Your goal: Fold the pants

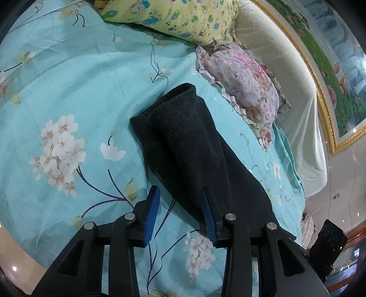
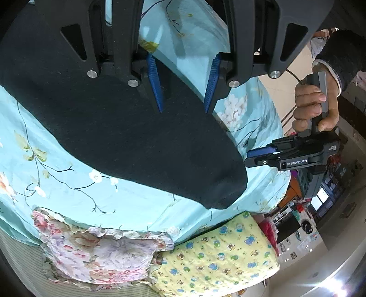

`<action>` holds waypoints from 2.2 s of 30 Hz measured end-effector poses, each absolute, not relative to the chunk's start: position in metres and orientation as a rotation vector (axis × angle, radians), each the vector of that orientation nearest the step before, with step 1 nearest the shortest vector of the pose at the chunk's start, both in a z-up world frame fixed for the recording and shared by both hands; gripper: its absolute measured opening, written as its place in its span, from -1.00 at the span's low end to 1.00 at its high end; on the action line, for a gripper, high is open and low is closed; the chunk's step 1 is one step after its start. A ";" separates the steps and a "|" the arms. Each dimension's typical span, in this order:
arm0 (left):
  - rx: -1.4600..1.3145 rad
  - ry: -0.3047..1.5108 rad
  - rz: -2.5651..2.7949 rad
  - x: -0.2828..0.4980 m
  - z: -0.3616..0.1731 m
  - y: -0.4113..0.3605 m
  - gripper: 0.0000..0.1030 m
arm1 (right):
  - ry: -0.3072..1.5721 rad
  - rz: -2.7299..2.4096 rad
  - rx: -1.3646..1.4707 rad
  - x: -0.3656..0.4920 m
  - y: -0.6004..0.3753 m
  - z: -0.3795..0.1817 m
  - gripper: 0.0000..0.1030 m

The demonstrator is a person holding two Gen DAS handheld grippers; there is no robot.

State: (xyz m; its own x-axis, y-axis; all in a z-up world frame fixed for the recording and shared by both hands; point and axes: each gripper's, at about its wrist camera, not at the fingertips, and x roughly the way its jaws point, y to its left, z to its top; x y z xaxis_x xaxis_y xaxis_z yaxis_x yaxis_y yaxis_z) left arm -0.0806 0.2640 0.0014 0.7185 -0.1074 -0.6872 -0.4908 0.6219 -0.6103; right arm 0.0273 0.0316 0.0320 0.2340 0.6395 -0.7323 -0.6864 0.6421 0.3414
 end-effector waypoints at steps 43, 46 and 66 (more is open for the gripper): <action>-0.955 0.794 0.296 -0.044 -0.019 0.305 -0.04 | 1.121 0.778 0.053 0.186 0.035 -0.004 -0.24; -0.949 0.794 0.292 -0.042 -0.020 0.306 -0.04 | 1.144 0.791 -0.007 0.186 0.044 -0.013 -0.24; -0.754 0.686 0.271 -0.045 0.022 0.273 -0.67 | 1.062 0.865 -0.204 0.156 0.059 0.017 -0.74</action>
